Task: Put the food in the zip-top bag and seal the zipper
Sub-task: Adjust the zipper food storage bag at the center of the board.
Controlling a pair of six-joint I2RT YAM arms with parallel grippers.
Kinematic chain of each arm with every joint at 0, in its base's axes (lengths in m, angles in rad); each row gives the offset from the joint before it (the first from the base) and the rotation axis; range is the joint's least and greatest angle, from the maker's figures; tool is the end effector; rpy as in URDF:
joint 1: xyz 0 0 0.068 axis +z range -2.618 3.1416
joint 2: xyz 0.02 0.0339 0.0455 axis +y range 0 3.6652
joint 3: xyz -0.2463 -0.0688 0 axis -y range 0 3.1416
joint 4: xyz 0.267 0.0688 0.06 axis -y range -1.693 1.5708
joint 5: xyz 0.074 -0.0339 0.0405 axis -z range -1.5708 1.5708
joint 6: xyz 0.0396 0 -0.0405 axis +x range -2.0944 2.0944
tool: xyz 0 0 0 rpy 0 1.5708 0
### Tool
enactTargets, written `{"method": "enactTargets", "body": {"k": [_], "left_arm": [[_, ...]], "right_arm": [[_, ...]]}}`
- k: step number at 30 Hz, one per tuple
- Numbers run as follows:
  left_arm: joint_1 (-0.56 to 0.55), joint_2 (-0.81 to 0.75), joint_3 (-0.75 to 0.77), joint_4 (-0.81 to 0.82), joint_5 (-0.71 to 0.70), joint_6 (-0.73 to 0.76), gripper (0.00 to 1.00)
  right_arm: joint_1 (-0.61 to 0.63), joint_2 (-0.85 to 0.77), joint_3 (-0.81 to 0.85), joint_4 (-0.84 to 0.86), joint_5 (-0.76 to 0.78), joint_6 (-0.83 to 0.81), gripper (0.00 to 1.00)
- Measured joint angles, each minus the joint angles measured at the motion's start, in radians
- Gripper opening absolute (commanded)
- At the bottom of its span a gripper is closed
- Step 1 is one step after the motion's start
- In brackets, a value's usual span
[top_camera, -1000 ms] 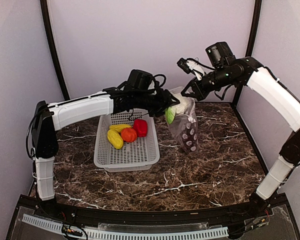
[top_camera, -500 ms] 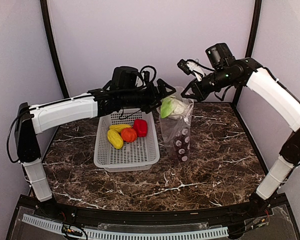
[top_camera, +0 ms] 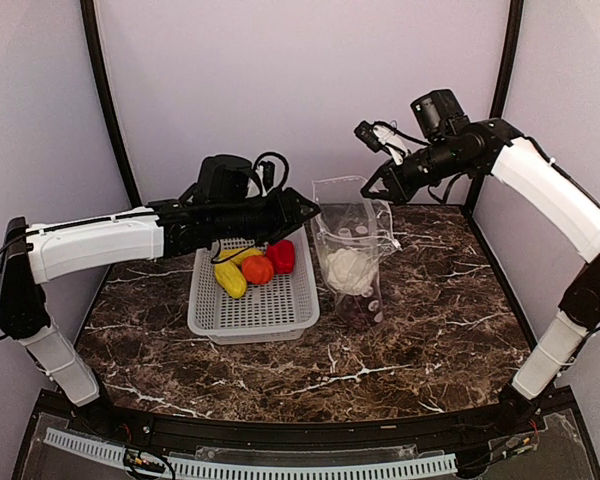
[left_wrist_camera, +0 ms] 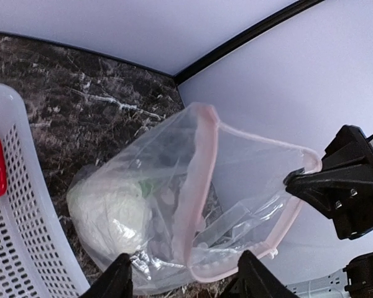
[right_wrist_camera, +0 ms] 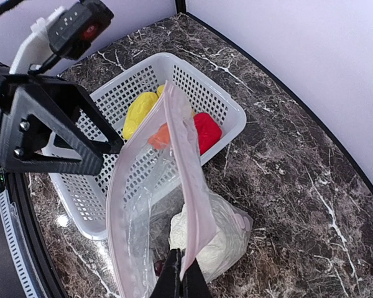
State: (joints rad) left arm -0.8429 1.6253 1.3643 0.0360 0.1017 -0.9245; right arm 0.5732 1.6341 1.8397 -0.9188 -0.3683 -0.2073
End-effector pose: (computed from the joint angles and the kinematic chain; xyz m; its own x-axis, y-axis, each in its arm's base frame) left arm 0.2747 -0.3143 0.3232 -0.7349 -0.3691 -0.5690 0.3684 0.4871 -0.7918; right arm 0.3020 0.2119 0.4000 -0.3867 -0.4782 -0.7886 -0.8321 0.5495 0.0749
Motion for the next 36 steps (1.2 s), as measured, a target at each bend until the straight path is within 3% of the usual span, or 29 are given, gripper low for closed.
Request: {"method": "enactTargets", "body": {"k": [5, 11, 15, 20, 25, 28, 32, 36], "left_arm": [[-0.025, 0.034, -0.018, 0.001, 0.002, -0.013, 0.48], [-0.040, 0.081, 0.008, 0.008, 0.014, -0.046, 0.12], [-0.040, 0.117, 0.045, 0.001, 0.013, -0.050, 0.01], [-0.034, 0.230, 0.240, -0.079, -0.002, -0.002, 0.01], [-0.010, 0.440, 0.613, -0.138, -0.007, 0.121, 0.01], [0.002, 0.558, 0.819, -0.117, 0.067, 0.178, 0.01], [0.010, 0.583, 0.851, -0.093, 0.141, 0.184, 0.01], [0.009, 0.570, 0.739, -0.063, 0.186, 0.178, 0.01]], "right_arm": [[0.000, 0.000, -0.013, 0.006, -0.026, 0.000, 0.00], [0.000, 0.000, -0.026, 0.014, -0.043, 0.000, 0.00], [-0.001, 0.000, -0.040, 0.021, -0.026, 0.001, 0.00], [-0.051, 0.033, 0.005, 0.017, 0.030, 0.000, 0.00], [-0.209, 0.174, 0.216, -0.001, 0.090, 0.005, 0.00], [-0.285, 0.225, 0.348, 0.003, 0.120, 0.008, 0.00], [-0.286, 0.148, 0.325, 0.042, 0.106, 0.011, 0.00], [-0.205, 0.000, 0.100, 0.127, 0.064, 0.000, 0.00]]}}
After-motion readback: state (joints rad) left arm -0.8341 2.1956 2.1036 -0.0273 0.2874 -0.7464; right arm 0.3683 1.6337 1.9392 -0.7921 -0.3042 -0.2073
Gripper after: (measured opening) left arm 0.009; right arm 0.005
